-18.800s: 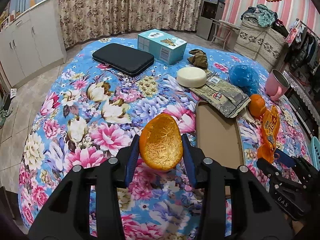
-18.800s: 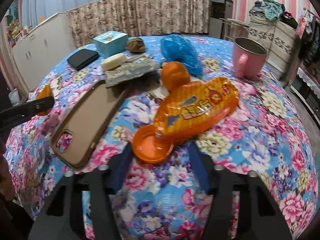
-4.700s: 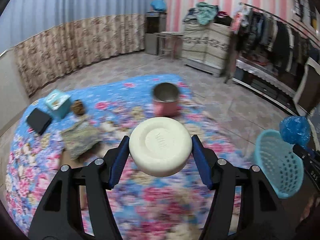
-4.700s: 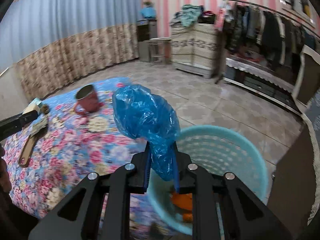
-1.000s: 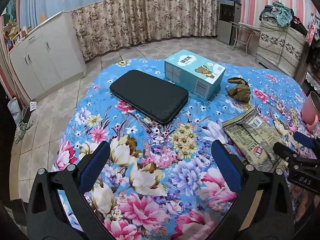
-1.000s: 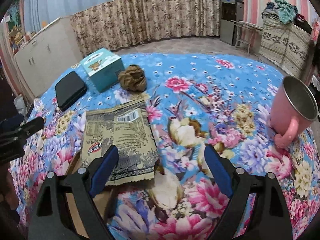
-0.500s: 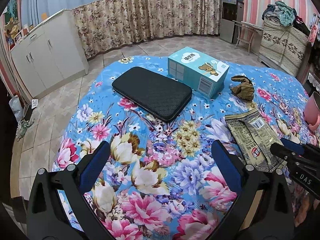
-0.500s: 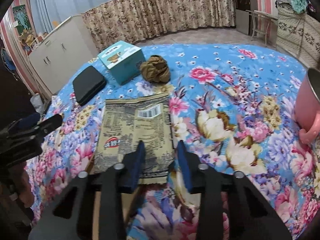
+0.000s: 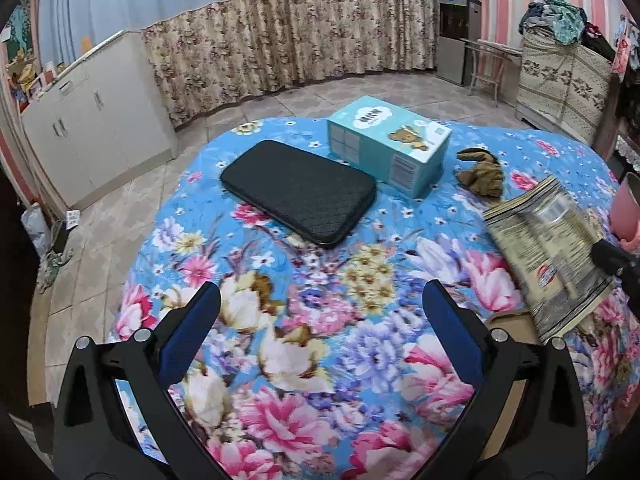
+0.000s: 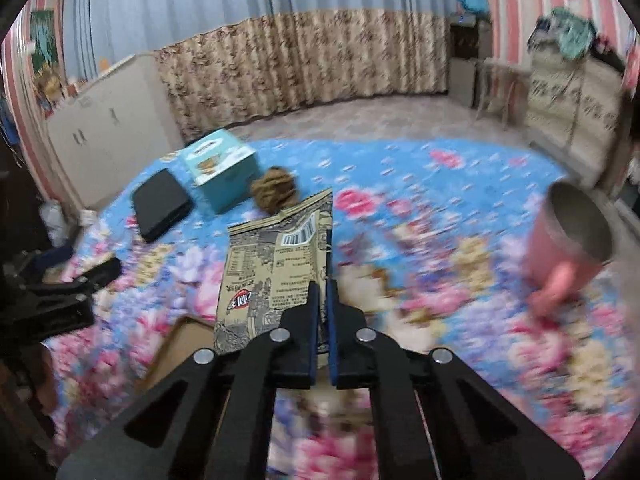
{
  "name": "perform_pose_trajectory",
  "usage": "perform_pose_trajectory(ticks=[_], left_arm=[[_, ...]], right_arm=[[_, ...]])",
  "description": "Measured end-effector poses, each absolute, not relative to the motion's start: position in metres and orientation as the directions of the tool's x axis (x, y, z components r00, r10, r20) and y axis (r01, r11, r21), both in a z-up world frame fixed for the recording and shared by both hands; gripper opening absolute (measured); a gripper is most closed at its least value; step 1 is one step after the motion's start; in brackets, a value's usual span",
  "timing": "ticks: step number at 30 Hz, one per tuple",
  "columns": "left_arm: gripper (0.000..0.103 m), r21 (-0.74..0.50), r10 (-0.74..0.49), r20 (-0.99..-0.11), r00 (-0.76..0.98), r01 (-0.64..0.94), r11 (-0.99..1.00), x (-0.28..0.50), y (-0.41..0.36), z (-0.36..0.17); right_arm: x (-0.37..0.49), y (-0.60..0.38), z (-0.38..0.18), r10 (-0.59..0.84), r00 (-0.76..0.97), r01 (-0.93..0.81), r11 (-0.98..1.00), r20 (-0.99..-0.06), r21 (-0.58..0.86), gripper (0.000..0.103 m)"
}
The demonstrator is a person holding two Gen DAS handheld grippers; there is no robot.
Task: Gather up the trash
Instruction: 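Lower the right tool onto the printed paper packet and close it, then grasp the brown crumpled cloth with the left tool while the right holds the packet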
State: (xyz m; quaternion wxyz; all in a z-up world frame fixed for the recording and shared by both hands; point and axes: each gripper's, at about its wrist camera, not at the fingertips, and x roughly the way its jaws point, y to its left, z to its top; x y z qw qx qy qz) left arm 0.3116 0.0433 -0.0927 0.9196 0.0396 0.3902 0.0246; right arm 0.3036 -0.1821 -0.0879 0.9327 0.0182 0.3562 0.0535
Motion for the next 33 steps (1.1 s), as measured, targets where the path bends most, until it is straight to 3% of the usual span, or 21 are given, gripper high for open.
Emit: perform_pose_trajectory(ticks=[3, 7, 13, 14, 16, 17, 26, 30, 33], left_arm=[[0.098, 0.042, 0.023, -0.721, 0.693, 0.011, 0.999, 0.313, 0.033, -0.091], [0.098, -0.046, -0.066, -0.725, 0.685, 0.048, 0.998, 0.320, 0.015, -0.088], [0.097, -0.002, -0.071, -0.701, 0.709, 0.098, 0.995, 0.346, -0.036, -0.083], [0.095, 0.003, -0.073, -0.704, 0.707, 0.106, 0.994, 0.353, -0.044, -0.084], [0.076, 0.012, -0.081, -0.709, 0.700, 0.126, 0.992, 0.363, -0.058, -0.086], [0.073, 0.017, -0.092, -0.717, 0.691, 0.150, 0.989, 0.370, -0.068, -0.088], [0.070, 0.042, -0.066, -0.762, 0.644, 0.151, 0.988, 0.420, -0.102, -0.111], [0.048, 0.023, -0.078, -0.788, 0.611, 0.156, 0.987, 0.435, -0.099, -0.120], [0.047, -0.048, -0.134, -0.772, 0.621, 0.153, 0.987, 0.430, -0.089, -0.116]], right_arm=[[0.296, -0.199, -0.084, 0.019, 0.748, -0.034, 0.999, -0.663, -0.011, 0.004], [0.292, -0.230, -0.086, -0.021, 0.737, 0.032, 0.999, -0.675, 0.004, 0.004], [0.289, -0.257, -0.089, -0.008, 0.730, 0.066, 0.996, -0.683, 0.059, 0.004], [0.290, -0.257, -0.090, -0.002, 0.729, 0.064, 0.996, -0.685, 0.066, 0.004], [0.292, -0.258, -0.093, 0.009, 0.725, 0.057, 0.996, -0.688, 0.073, 0.004], [0.294, -0.258, -0.093, 0.009, 0.724, 0.057, 0.996, -0.690, 0.072, 0.004], [0.299, -0.269, -0.104, 0.046, 0.709, 0.060, 0.990, -0.704, 0.126, 0.004], [0.301, -0.272, -0.105, 0.055, 0.702, 0.055, 0.990, -0.710, 0.131, 0.004], [0.302, -0.271, -0.107, 0.062, 0.699, 0.047, 0.990, -0.713, 0.132, 0.004]])
